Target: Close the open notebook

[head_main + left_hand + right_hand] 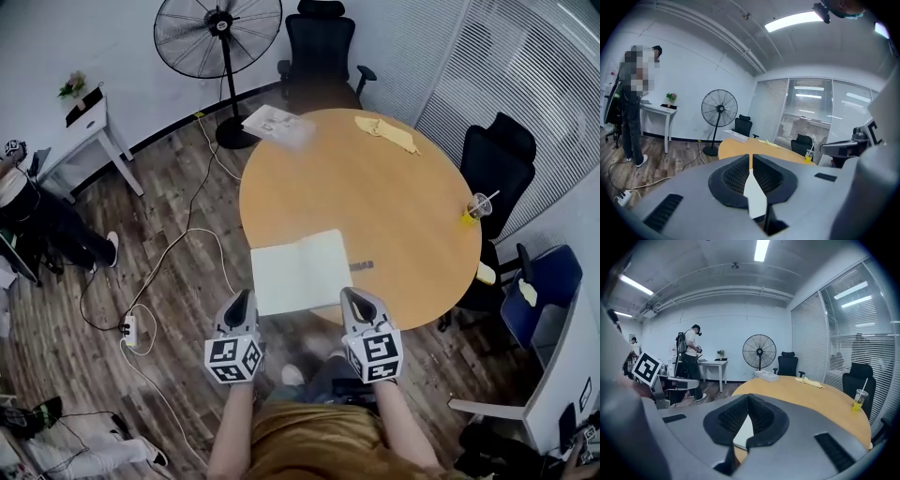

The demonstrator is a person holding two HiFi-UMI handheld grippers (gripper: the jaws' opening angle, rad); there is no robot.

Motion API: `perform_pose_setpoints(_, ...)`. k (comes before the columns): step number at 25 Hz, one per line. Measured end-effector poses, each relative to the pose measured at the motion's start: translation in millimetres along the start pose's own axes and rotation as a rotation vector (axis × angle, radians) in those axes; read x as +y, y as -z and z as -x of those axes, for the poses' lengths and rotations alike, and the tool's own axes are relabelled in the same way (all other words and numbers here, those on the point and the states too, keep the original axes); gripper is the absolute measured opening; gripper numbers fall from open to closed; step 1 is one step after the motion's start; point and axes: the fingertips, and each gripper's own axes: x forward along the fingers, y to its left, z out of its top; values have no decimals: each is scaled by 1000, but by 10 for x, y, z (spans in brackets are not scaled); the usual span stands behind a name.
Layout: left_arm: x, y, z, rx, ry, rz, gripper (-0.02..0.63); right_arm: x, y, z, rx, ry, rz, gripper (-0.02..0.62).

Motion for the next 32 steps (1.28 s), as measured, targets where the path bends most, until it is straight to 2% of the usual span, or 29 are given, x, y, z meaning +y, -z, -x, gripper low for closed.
perform_pose_setpoints(6,192,15,-83,6,-24,25,44,84,51,-143,24,-21,6,12)
perform_pose_setpoints(15,274,-1,-201,28,-41,11,44,107,59,-321,37,-59,0,12)
perform_pose_setpoints(25,299,220,-296,84,-45,18,44,39,273,-406,79,-62,-26,12)
perform_pose_setpoints(32,277,489,-340,151,-53,-21,44,-35,468,-463,114,-73,-34,12)
